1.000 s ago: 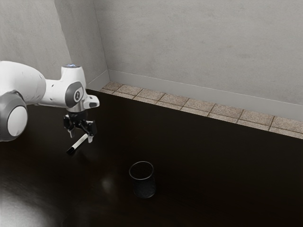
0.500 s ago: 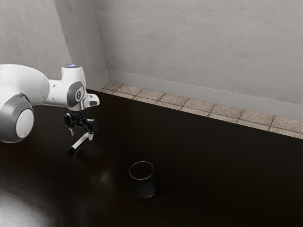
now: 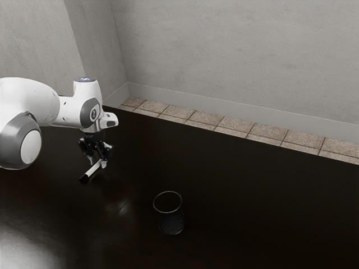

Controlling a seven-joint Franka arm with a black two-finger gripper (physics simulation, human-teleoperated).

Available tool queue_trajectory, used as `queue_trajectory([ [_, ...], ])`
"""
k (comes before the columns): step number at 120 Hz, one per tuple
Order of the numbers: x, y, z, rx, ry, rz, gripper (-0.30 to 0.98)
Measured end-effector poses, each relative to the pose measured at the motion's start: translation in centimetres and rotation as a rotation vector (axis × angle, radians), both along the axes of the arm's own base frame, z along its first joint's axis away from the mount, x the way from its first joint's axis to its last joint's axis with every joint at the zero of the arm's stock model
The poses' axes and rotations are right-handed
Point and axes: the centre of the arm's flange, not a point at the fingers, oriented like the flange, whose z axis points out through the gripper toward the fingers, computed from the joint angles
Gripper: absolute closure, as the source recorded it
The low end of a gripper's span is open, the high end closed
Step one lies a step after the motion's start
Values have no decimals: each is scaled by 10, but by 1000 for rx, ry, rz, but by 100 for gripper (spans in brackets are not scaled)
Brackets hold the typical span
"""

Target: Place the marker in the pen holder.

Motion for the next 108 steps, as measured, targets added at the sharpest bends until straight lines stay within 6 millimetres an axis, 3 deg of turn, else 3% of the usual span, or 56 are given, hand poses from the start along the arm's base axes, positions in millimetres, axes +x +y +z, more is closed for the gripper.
queue_trajectory([
  [34,0,1,0,-1,0,0,61],
  [76,0,0,-3,2,4,-3,67],
  [92,1,0,9,6,-14,-4,70],
  [108,-5,-21,67,-10,-110,-27,72],
])
